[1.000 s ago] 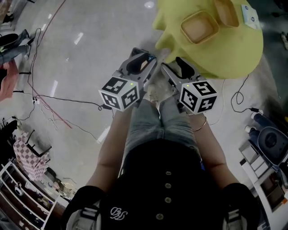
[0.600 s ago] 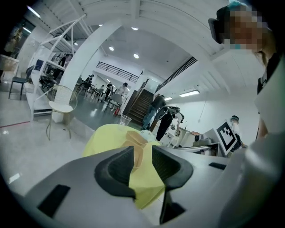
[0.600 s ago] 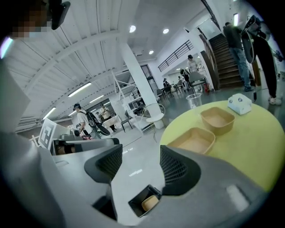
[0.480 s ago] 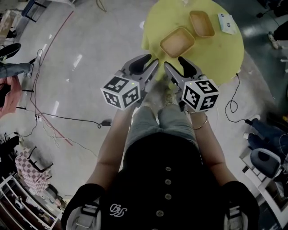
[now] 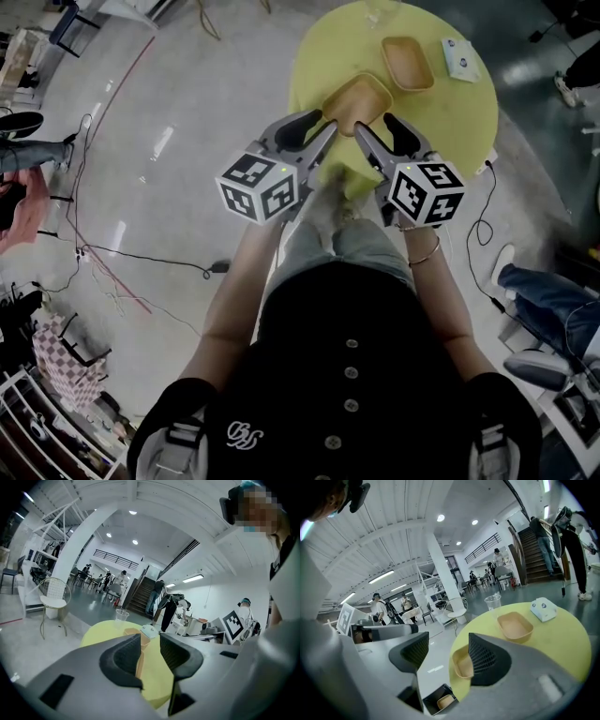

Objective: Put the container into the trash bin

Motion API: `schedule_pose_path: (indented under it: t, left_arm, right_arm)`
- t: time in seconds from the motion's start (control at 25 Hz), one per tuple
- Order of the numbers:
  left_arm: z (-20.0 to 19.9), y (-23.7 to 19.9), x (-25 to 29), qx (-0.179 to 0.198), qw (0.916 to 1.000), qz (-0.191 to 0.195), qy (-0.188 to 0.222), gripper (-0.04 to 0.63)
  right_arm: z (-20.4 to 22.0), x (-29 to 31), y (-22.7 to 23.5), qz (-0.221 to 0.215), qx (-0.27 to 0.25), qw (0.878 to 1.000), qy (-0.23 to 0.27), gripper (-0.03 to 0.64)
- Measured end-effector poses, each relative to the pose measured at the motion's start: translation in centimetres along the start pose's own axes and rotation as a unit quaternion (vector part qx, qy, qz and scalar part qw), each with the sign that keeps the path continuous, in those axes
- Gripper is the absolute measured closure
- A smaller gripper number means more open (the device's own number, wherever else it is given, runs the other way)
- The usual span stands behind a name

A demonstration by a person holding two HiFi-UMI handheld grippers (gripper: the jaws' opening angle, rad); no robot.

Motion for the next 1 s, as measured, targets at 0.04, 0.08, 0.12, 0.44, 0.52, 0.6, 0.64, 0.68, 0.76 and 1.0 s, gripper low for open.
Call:
schedule_pose_path:
  t: [0.04, 0.08, 0.12, 0.44, 0.52, 0.6, 0.64, 0.68, 0.76, 1.0]
  left_arm:
    - [-0.2, 0.0, 0.3, 0.002, 1.0000, 0.000, -0.001, 0.465]
    - [-0.3, 0.1, 0.5, 0.002, 1.0000, 0.000, -0.002, 0.465]
    - [-0.4, 0.1, 0.6, 0.003, 1.0000, 0.001, -0.003, 0.465]
    - [-0.7, 0.7, 1.7, -0.005, 0.9999, 0.007, -0.008, 0.465]
    - [-0.4, 0.5, 2.0, -0.010, 0.9998, 0.005, -0.015, 0.465]
    - [0.0, 0.2, 2.4, -0.017, 0.9996, 0.002, -0.021, 0.465]
    - [0.2, 0.0, 2.6, -0.020, 0.9995, 0.000, -0.024, 0.466]
    - [0.4, -0.2, 2.9, -0.024, 0.9993, -0.002, -0.027, 0.466]
    - [0.9, -0.5, 3.4, -0.034, 0.9989, -0.005, -0.031, 0.468]
    - [2.6, -1.6, 3.9, -0.070, 0.9966, -0.025, -0.036, 0.533]
  right_arm:
    - [-0.2, 0.0, 0.3, 0.000, 0.001, 1.000, 0.002, 0.360]
    - [-0.4, 0.0, 0.6, 0.001, 0.001, 1.000, 0.003, 0.360]
    - [-0.5, 0.0, 0.8, 0.001, 0.002, 1.000, 0.004, 0.360]
    - [-1.1, -0.8, 2.0, 0.002, 0.005, 1.000, 0.001, 0.360]
    - [-1.0, -0.8, 2.3, 0.006, 0.007, 1.000, -0.002, 0.360]
    - [-0.9, -0.7, 3.0, 0.009, 0.008, 1.000, -0.007, 0.360]
    - [-0.8, -0.6, 3.4, 0.010, 0.009, 1.000, -0.010, 0.363]
    - [-0.7, -0.5, 3.9, 0.012, 0.010, 1.000, -0.013, 0.380]
    - [-0.5, -0.3, 4.7, 0.009, 0.014, 1.000, -0.019, 0.415]
    - [0.1, 0.8, 6.3, -0.004, 0.011, 0.999, -0.049, 0.471]
Point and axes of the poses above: the fingertips, and each gripper's own axes: x forward along the fingers, y to its right, z out of its underside, the point moved 9 cm from there along -x, backward along the fingers, and after that the axes turned 14 degrees about -y, right-handed, at the moved point
